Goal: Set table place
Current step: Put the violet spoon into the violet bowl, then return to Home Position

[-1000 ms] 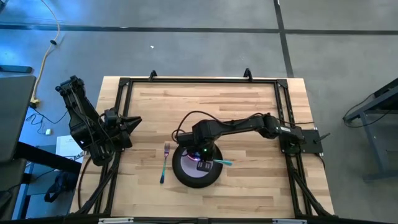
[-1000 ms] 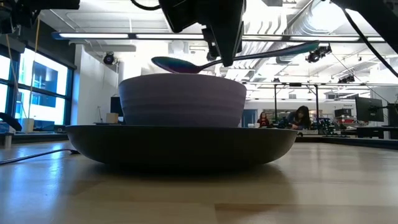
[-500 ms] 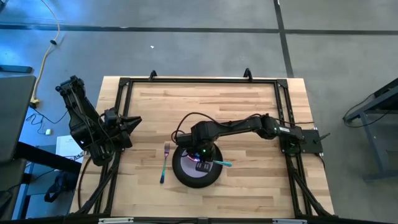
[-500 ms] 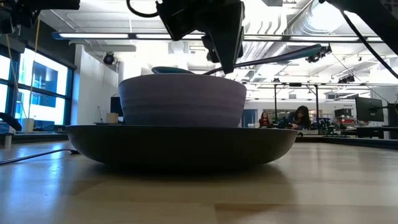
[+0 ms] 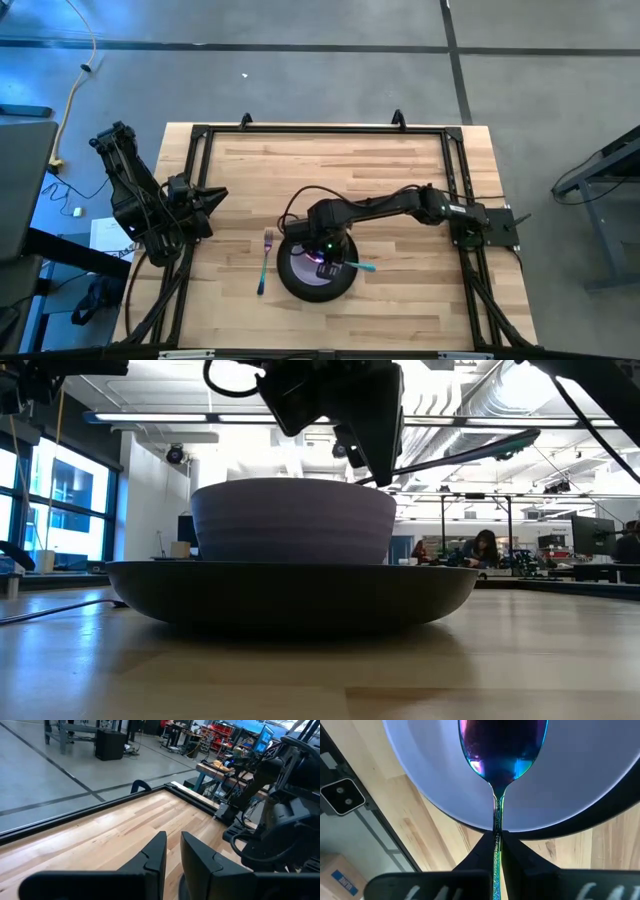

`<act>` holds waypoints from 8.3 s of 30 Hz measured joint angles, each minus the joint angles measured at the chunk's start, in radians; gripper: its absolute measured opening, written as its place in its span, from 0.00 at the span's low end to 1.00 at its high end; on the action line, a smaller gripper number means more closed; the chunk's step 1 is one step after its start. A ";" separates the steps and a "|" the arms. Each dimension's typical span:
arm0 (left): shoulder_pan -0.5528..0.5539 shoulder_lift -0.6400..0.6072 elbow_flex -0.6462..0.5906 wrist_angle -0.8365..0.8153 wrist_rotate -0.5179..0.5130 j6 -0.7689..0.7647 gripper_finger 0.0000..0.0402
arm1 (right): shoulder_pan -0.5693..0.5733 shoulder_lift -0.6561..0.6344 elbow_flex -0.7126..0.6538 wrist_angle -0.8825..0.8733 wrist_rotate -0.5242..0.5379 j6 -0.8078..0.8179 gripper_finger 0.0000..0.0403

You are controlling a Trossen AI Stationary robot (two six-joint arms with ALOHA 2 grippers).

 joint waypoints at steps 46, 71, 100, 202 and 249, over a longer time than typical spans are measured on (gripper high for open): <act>-0.001 0.000 0.000 0.002 0.007 0.000 0.12 | -0.006 0.000 0.000 0.000 -0.064 0.019 0.11; -0.001 0.000 0.000 0.001 0.027 0.000 0.12 | -0.011 0.000 0.000 0.000 -0.055 0.027 0.11; -0.001 0.000 0.000 0.010 0.046 0.000 0.12 | -0.032 -0.185 0.047 0.135 0.218 -0.037 0.11; -0.044 0.188 0.000 0.360 -0.168 0.095 0.09 | -0.170 -1.290 -1.407 1.711 0.178 -0.268 0.11; 0.550 0.195 0.000 1.669 0.971 1.622 0.09 | -0.123 -1.330 -1.406 1.715 0.172 -0.229 0.11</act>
